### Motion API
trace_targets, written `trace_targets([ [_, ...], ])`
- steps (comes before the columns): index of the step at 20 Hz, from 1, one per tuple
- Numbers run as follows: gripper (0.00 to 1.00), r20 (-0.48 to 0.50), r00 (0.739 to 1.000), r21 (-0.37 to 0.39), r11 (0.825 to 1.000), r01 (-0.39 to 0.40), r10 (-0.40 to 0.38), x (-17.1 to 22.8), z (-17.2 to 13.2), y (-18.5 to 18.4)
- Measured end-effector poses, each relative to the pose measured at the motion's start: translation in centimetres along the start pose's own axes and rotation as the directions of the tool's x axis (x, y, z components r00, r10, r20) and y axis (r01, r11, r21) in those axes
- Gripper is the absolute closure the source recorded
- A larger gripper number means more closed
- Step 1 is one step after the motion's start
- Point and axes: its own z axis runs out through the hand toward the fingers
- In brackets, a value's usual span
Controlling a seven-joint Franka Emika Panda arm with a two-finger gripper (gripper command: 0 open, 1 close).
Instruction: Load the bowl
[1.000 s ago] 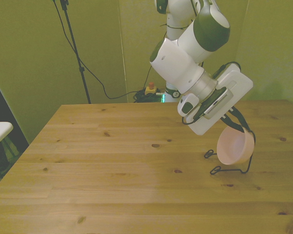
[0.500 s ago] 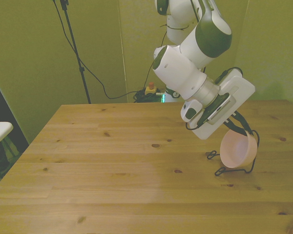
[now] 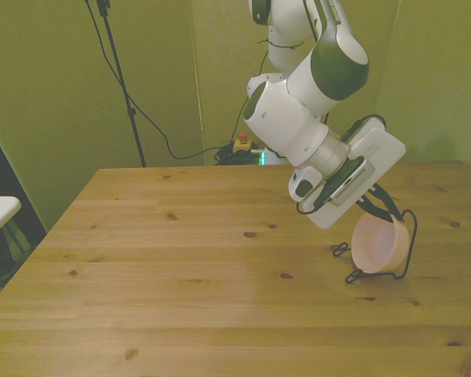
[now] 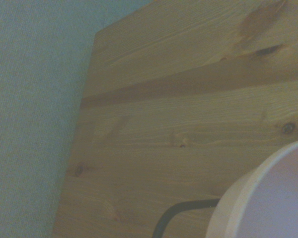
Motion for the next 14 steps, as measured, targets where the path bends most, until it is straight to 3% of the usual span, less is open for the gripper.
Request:
trace_targets([
  [7, 0.0, -0.011, 1.0, 0.004, 1.0, 0.0, 0.0, 0.0, -0.8, 0.1],
  [14, 0.0, -0.053, 0.999, 0.016, 1.0, 0.012, -0.012, -1.8, -4.5, 0.0],
])
